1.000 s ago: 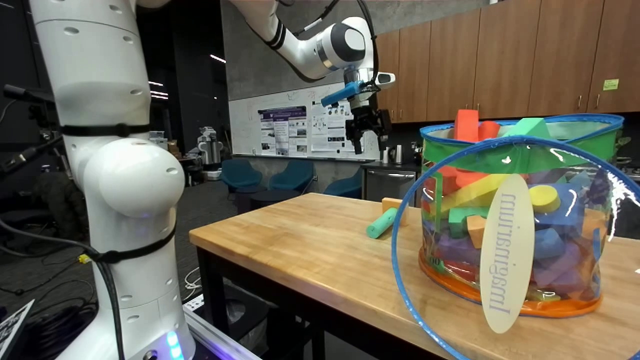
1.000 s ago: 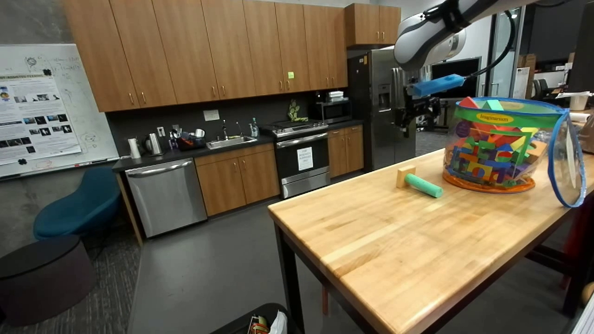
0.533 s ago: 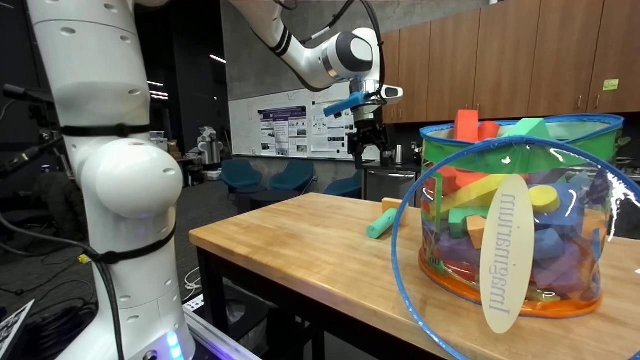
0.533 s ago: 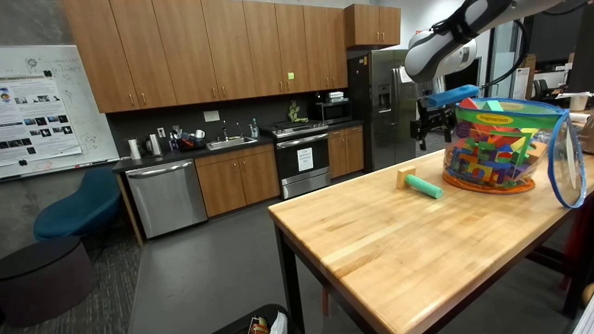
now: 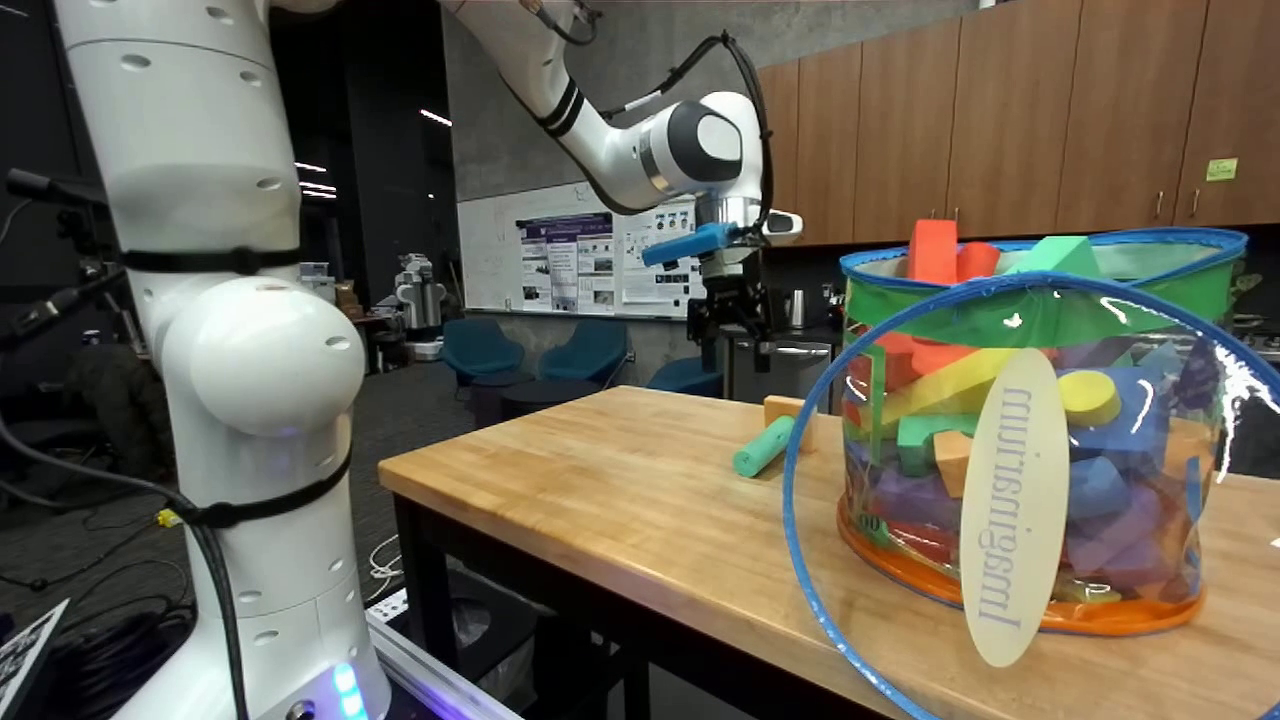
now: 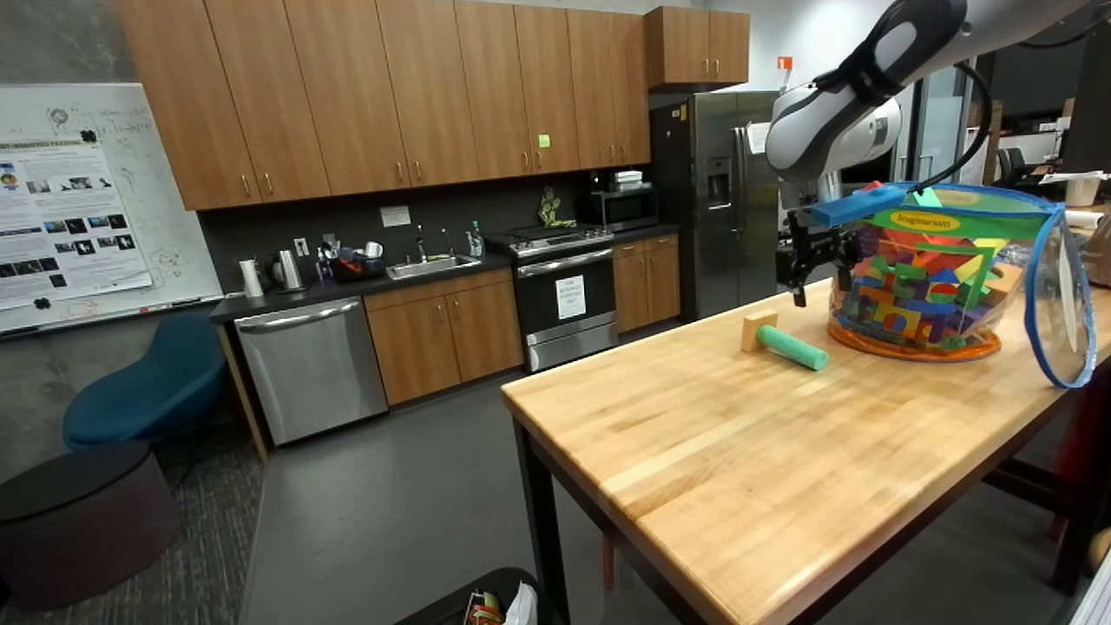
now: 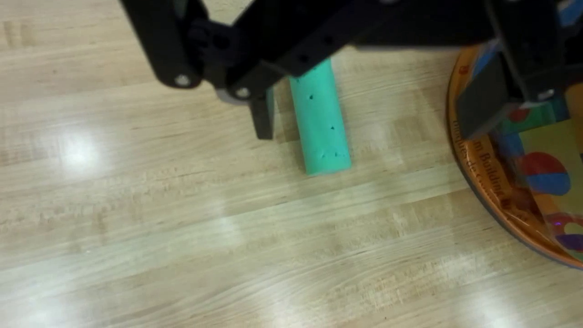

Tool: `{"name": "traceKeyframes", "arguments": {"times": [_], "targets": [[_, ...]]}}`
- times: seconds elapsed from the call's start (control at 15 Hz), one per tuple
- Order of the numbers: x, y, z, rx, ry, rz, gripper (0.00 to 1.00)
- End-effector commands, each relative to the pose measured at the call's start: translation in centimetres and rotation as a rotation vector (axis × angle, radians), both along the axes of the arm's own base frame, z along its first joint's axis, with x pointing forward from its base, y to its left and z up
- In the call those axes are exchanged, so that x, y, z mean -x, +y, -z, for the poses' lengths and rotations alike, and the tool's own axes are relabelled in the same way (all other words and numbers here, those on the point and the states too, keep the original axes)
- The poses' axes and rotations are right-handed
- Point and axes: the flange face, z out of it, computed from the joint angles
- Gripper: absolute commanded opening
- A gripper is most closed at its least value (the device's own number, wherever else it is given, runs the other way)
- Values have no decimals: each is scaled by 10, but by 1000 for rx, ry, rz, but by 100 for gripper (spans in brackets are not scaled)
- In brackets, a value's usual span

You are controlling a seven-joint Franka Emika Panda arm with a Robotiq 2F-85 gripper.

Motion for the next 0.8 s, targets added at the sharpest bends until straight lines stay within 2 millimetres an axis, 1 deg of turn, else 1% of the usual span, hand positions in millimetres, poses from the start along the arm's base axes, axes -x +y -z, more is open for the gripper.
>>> {"name": "traceKeyframes", "arguments": {"times": [0.0, 0.4, 0.73], "targets": [[1, 8, 15, -10, -9, -39, 100], [-10, 14, 39, -7, -3, -55, 100], [-23, 7, 48, 7, -21, -42, 100]]}}
